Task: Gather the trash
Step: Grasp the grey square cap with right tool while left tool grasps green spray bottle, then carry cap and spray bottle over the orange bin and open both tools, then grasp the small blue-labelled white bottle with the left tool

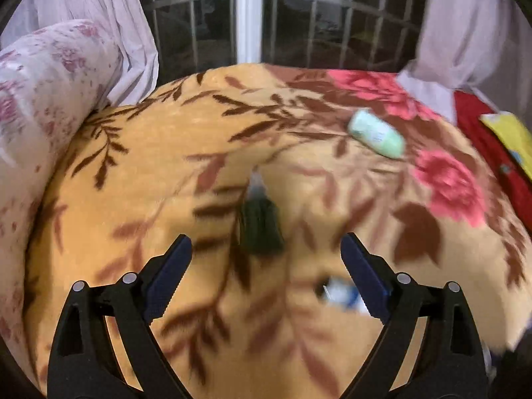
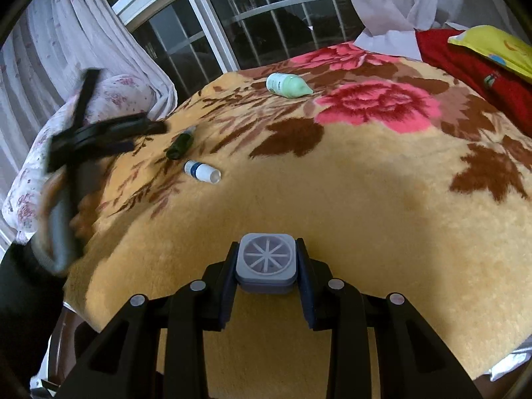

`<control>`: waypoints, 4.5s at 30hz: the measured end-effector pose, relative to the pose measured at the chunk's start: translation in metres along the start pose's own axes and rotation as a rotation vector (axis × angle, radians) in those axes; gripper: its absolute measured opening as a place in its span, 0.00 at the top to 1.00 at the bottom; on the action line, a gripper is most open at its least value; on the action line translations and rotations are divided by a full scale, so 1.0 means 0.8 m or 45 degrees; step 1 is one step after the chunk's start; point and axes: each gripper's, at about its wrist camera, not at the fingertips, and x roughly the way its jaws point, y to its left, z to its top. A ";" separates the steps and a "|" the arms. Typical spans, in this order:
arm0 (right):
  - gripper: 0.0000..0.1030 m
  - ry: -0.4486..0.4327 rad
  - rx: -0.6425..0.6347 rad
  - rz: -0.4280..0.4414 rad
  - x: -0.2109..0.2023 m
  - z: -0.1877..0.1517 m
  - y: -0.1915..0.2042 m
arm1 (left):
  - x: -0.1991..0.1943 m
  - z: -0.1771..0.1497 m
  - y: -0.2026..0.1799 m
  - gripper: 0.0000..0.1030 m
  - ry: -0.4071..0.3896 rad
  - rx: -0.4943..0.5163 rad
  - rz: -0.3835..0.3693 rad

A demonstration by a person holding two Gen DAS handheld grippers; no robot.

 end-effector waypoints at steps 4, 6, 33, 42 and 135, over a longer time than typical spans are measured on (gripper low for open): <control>0.69 -0.006 0.012 0.019 -0.001 -0.002 -0.002 | 0.048 0.013 0.003 0.15 0.063 -0.027 0.047; 0.69 -0.006 0.025 0.030 0.000 -0.002 -0.005 | 0.072 0.011 0.011 0.33 0.114 -0.062 0.060; 0.69 -0.047 -0.023 0.089 -0.057 -0.029 0.057 | -0.108 -0.090 -0.011 0.64 -0.053 0.082 0.082; 0.69 -0.069 -0.115 0.110 -0.109 -0.066 0.100 | -0.208 -0.172 -0.008 0.64 -0.127 0.082 0.034; 0.35 0.428 0.063 0.211 -0.023 -0.251 -0.007 | 0.080 -0.026 -0.100 0.34 0.318 -0.640 0.437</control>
